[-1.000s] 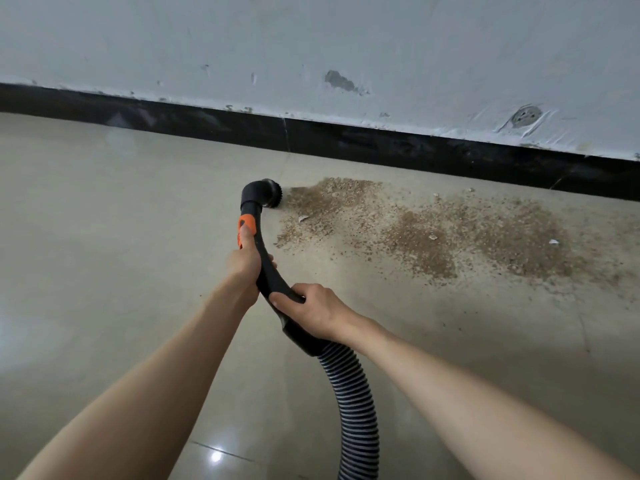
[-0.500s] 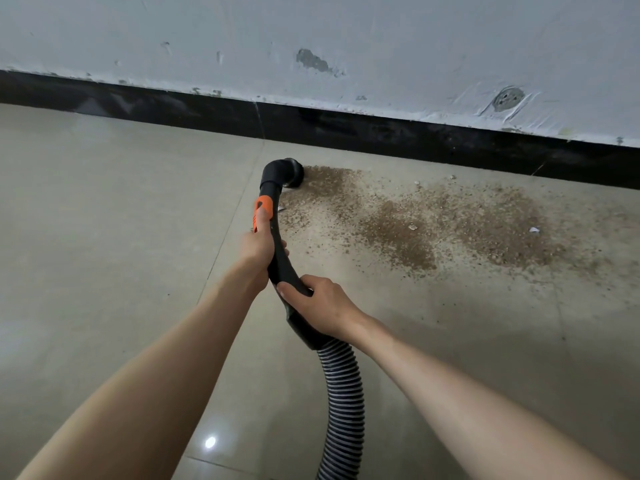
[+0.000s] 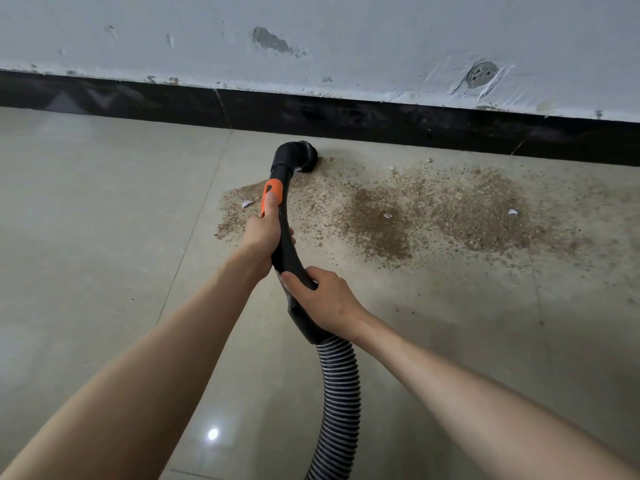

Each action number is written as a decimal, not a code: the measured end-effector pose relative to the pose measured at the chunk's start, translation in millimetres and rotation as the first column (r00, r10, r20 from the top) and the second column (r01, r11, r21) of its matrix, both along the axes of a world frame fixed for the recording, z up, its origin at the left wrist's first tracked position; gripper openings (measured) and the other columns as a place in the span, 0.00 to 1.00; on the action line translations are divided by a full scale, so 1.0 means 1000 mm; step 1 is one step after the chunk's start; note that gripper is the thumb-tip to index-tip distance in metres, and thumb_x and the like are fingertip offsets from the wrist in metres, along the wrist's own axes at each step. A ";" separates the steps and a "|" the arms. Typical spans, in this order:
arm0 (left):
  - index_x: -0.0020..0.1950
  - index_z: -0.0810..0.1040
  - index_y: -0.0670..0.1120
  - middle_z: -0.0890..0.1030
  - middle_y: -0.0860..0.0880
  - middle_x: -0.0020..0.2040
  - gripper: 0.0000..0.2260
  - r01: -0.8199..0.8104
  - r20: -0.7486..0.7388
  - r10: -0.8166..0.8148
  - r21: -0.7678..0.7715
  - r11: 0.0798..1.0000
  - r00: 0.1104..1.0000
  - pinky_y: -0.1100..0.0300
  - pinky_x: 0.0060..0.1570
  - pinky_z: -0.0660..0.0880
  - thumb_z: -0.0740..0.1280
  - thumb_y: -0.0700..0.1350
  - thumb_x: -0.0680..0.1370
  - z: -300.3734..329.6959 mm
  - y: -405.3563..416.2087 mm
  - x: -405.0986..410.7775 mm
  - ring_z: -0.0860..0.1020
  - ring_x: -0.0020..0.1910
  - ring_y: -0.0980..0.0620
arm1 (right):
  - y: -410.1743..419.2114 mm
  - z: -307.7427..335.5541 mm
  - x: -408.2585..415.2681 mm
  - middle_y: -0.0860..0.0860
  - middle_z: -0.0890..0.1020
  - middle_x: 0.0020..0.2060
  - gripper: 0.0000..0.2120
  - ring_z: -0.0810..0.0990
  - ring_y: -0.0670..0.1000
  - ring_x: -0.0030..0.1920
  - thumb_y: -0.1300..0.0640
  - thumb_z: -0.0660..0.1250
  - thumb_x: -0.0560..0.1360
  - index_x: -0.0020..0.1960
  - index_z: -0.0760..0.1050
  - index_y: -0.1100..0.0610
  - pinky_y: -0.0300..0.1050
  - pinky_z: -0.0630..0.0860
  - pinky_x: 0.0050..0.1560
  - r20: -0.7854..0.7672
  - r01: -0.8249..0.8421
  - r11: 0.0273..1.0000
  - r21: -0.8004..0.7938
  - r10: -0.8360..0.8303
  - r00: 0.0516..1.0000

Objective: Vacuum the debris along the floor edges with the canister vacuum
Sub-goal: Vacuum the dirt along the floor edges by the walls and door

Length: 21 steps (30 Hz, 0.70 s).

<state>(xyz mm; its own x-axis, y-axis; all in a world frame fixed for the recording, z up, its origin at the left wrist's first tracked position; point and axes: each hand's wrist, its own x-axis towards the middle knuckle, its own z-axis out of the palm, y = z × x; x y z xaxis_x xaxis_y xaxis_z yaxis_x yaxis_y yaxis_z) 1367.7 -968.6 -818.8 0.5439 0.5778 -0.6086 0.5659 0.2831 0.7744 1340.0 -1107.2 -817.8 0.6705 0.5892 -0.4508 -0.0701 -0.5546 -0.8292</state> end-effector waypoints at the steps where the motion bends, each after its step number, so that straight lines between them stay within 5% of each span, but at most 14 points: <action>1: 0.51 0.72 0.40 0.76 0.45 0.36 0.24 0.020 -0.003 -0.020 0.005 1.000 1.000 0.56 0.36 0.76 0.54 0.63 0.79 -0.001 -0.004 0.002 0.76 0.32 0.49 | -0.005 -0.001 0.000 0.46 0.74 0.31 0.19 0.73 0.45 0.31 0.42 0.61 0.79 0.36 0.66 0.53 0.37 0.66 0.31 0.001 0.012 1.000 0.000 -0.012 1.000; 8: 0.44 0.73 0.41 0.76 0.45 0.35 0.25 0.122 -0.018 -0.121 0.046 0.992 0.992 0.51 0.45 0.77 0.53 0.63 0.79 -0.002 -0.036 0.016 0.76 0.33 0.48 | -0.032 -0.002 0.001 0.49 0.77 0.34 0.18 0.76 0.48 0.34 0.42 0.60 0.79 0.38 0.68 0.54 0.39 0.69 0.35 -0.011 0.099 0.995 0.004 -0.099 0.995; 21: 0.48 0.74 0.39 0.76 0.45 0.36 0.26 0.304 0.008 -0.304 -0.006 0.953 0.953 0.52 0.43 0.76 0.54 0.63 0.79 -0.008 -0.097 0.048 0.75 0.34 0.47 | -0.083 -0.002 0.008 0.49 0.75 0.34 0.17 0.74 0.47 0.34 0.43 0.61 0.79 0.39 0.69 0.54 0.39 0.68 0.34 -0.015 0.291 0.956 -0.018 -0.292 0.956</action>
<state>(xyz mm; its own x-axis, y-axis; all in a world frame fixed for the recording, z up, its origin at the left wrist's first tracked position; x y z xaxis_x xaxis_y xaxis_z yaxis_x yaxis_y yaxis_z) 1416.1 -1065.5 -827.1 0.6972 0.3801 -0.6079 0.6207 0.1044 0.7771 1348.1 -1190.3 -819.6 0.8040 0.3620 -0.4719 -0.2454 -0.5208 -0.8176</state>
